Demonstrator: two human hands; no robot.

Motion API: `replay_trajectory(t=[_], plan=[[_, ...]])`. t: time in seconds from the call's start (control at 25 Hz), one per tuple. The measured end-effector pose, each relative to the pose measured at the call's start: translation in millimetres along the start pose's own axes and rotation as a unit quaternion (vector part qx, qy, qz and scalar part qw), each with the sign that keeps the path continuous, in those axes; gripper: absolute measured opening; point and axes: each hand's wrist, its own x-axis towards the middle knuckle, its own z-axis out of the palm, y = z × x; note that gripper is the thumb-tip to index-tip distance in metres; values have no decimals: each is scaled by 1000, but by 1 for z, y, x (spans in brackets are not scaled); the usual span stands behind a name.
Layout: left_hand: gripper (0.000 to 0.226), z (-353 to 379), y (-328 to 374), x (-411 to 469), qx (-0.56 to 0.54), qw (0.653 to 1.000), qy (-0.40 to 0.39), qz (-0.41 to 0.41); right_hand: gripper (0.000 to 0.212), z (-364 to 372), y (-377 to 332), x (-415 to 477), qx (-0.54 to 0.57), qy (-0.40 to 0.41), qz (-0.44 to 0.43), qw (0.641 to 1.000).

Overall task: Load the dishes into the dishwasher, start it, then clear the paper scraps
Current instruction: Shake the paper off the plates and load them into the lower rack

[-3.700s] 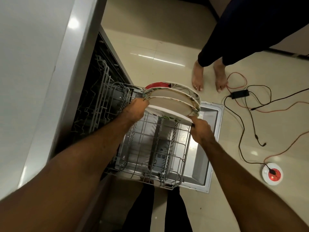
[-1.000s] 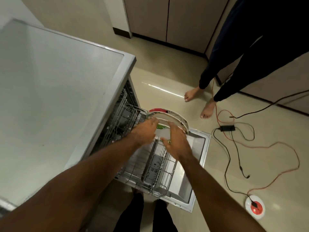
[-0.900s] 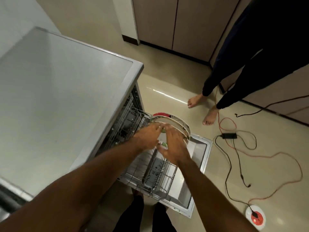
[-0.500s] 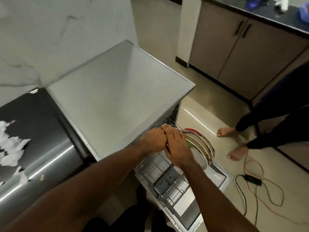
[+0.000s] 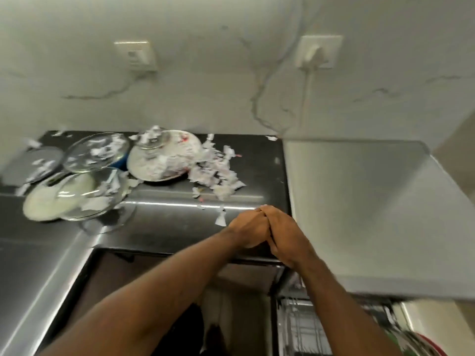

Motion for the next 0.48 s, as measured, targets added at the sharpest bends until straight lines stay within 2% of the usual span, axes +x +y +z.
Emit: replay_trajectory(t=[0.12,0.16,0.28,0.48], plan=[[42,-37,-90,-56,11,995,-19,-93,72,34,-72,83,-38,-82,-53,994],[44,-47,-112,-76,3,992,-12,-129,76,46,-91,105,-50,-105,-43,992],[50,-60,-179,-120,-45,970,23,-240,91,77,-123,157,-83,-159,23,984],[45,-69,-254,-164,-192,923,42,-330,112,108,-141,211,-164,-280,140,936]])
